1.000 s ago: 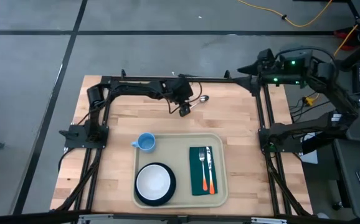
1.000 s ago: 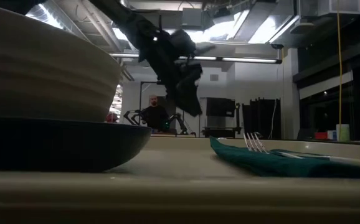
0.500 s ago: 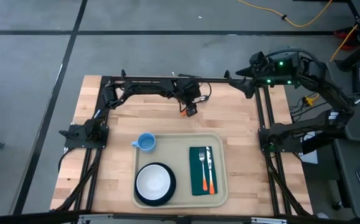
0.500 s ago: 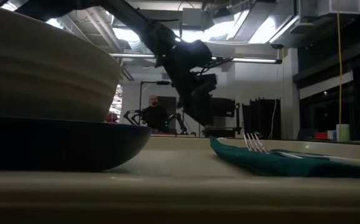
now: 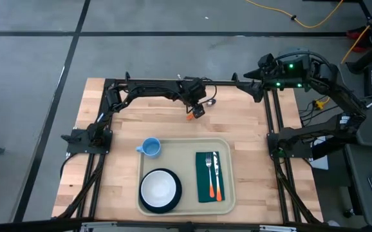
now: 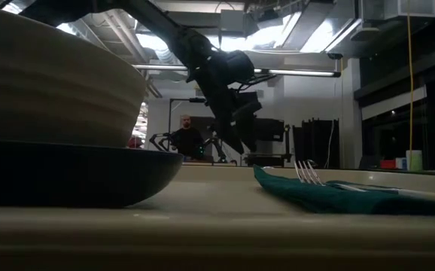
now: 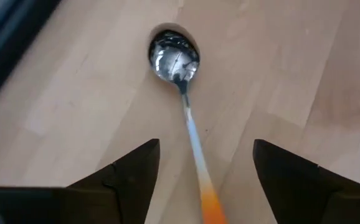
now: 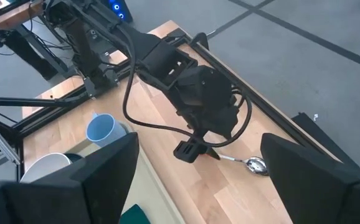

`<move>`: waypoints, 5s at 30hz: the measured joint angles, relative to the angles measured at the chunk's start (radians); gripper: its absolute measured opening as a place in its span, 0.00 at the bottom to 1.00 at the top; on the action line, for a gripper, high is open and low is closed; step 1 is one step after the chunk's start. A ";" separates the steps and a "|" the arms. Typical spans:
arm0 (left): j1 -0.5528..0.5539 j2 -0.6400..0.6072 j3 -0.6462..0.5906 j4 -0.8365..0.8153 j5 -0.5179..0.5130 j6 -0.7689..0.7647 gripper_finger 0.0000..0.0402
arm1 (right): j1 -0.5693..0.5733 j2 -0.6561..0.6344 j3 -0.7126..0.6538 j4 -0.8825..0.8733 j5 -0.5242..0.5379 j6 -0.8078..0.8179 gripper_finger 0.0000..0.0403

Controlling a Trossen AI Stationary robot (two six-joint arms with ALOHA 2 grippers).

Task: Set up tray
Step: Put the orange spoon on top of the green napkin to the left of the orange fork

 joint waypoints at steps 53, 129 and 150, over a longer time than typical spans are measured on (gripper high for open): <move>-0.023 0.090 -0.001 0.013 -0.057 0.000 0.02 | 0.000 0.000 0.000 0.010 0.000 0.031 0.85; 0.194 -0.526 0.057 0.255 1.207 -0.622 0.02 | 0.161 0.158 0.158 0.299 0.135 -0.596 0.77; 0.150 -0.468 0.057 0.425 1.217 -0.735 0.02 | 0.161 0.157 0.158 0.315 0.067 -0.605 0.71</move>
